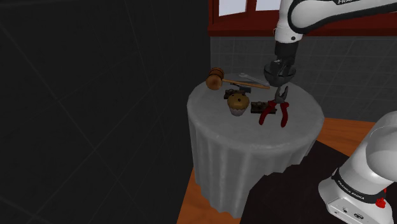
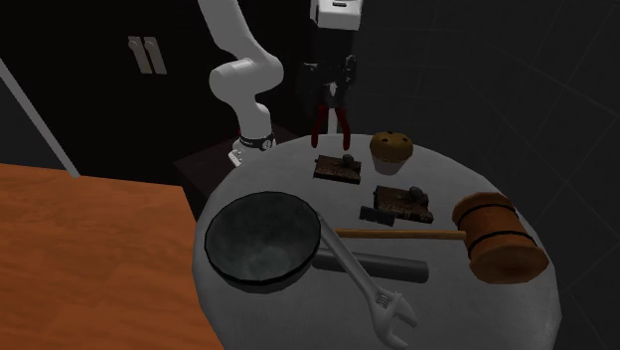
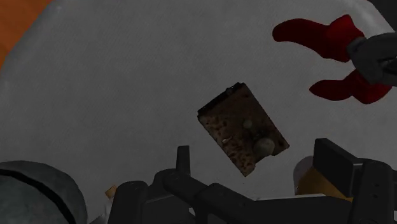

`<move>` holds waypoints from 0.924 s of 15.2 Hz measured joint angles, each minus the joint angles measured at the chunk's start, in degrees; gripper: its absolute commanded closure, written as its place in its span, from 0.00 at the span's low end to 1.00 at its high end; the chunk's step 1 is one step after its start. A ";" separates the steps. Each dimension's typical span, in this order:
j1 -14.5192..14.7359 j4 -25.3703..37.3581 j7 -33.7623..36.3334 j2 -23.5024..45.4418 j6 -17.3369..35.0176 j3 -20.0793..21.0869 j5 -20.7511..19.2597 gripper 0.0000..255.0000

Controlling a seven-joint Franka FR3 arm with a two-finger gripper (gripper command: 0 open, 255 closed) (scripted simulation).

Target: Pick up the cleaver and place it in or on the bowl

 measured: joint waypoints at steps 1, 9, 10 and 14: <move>0.15 0.74 -1.28 2.26 1.84 -0.49 -0.42 0.00; 1.68 9.40 -9.77 18.24 11.95 -2.05 -2.03 0.00; 1.78 10.98 -10.91 20.49 13.00 -2.20 -2.06 0.00; 2.08 16.87 -15.12 28.29 16.41 -2.35 -2.22 0.00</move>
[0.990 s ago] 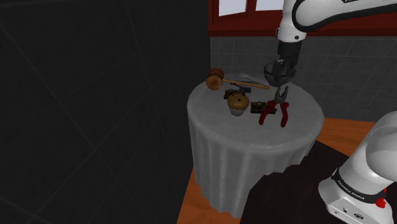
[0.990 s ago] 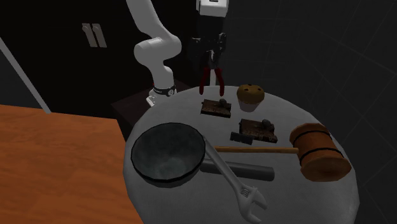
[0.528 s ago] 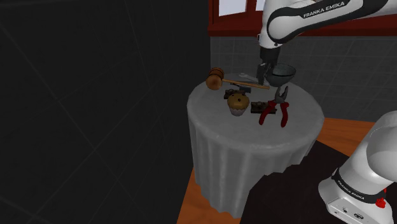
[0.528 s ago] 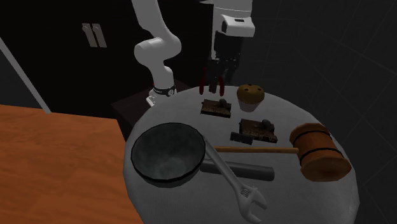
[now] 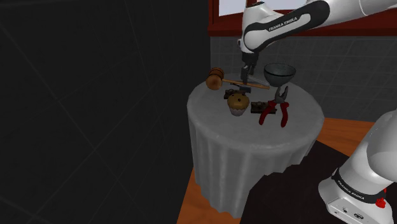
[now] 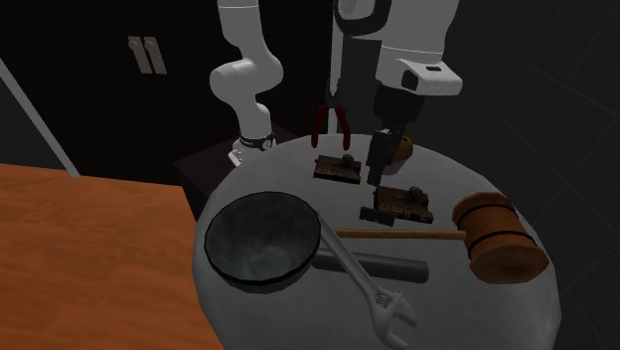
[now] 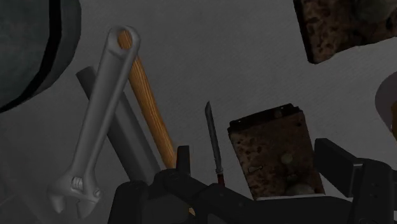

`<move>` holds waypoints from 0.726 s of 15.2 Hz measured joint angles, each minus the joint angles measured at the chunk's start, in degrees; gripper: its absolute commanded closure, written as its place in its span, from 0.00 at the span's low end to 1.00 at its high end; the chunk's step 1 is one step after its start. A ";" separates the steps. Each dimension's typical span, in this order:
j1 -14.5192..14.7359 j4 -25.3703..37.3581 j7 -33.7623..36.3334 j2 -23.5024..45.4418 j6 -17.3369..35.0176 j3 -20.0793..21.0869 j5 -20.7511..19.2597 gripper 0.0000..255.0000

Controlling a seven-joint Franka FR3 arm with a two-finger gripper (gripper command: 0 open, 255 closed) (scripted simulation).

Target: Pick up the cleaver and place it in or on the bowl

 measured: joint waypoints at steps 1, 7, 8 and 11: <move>0.04 1.68 -1.01 2.17 0.88 0.03 0.01 0.00; -0.01 6.86 -4.00 9.20 3.93 0.30 0.09 0.00; -0.04 6.59 -4.00 9.54 4.55 0.29 0.10 0.00; -0.28 5.49 -4.07 10.76 6.88 0.17 0.13 0.00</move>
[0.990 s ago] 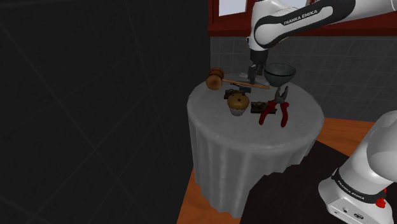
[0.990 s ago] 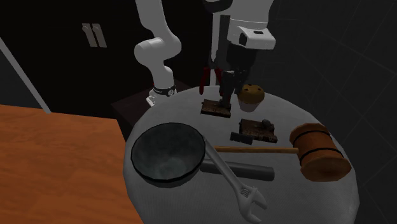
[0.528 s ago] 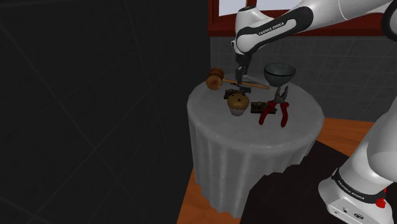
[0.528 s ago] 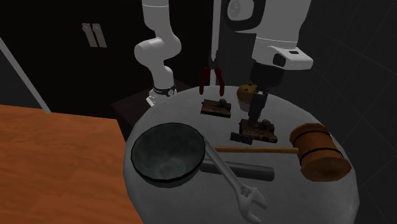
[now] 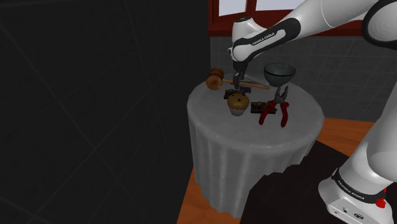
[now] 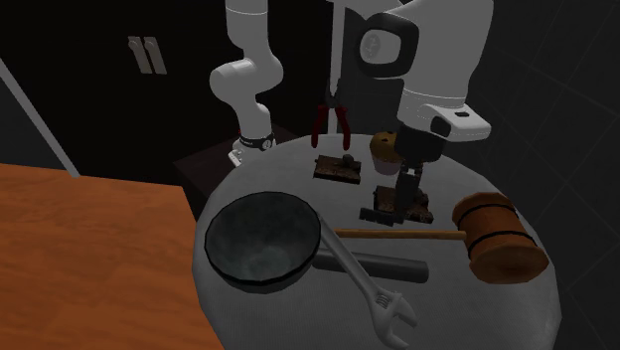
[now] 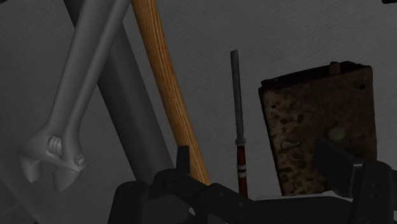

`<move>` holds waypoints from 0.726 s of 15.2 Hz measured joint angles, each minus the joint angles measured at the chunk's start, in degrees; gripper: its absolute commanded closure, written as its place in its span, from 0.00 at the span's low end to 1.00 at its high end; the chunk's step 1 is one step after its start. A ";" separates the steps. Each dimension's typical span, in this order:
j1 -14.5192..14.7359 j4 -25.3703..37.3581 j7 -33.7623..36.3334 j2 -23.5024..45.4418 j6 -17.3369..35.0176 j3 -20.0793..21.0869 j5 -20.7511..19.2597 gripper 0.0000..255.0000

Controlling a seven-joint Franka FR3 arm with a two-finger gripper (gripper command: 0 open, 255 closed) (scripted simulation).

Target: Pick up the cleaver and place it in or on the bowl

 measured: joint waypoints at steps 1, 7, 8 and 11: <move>-0.05 -0.16 -0.02 0.25 0.40 -0.03 0.01 0.00; -0.12 -0.37 -0.07 0.44 0.87 -0.06 0.03 0.00; -0.12 -0.37 -0.07 0.44 0.87 -0.06 0.03 1.00; -0.12 -0.37 -0.07 0.44 0.87 -0.06 0.03 1.00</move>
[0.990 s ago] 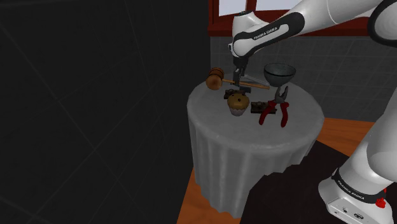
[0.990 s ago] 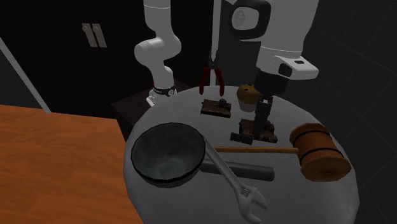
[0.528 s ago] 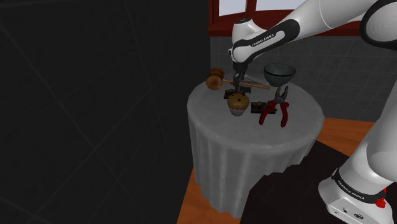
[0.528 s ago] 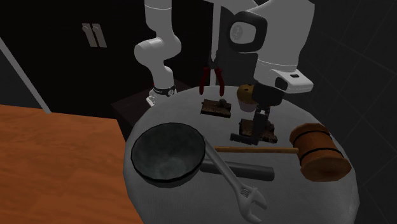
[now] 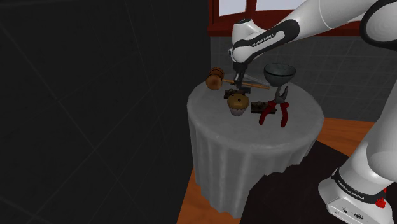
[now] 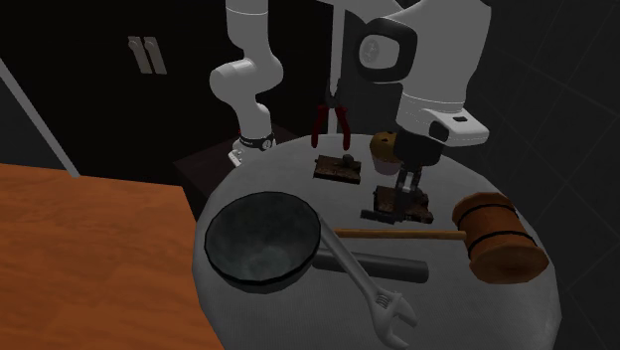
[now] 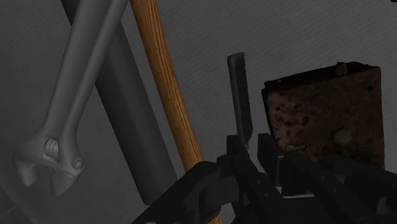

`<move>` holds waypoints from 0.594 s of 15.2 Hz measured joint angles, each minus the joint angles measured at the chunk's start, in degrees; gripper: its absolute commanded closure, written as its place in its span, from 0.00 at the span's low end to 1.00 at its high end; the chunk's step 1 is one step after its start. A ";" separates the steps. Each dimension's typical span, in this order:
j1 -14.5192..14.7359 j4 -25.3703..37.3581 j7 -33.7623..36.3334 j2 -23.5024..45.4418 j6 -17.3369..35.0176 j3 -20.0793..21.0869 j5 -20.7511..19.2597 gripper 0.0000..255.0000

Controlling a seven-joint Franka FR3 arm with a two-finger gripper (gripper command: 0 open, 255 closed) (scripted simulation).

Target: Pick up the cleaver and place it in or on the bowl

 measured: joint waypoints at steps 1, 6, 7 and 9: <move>0.00 0.00 0.00 0.00 0.00 0.00 0.00 1.00; 0.02 0.05 0.00 -0.02 0.00 0.02 0.01 1.00; 0.01 0.07 0.00 -0.07 0.03 0.01 0.00 1.00; 0.03 0.54 -0.09 -0.35 -0.84 0.02 0.02 1.00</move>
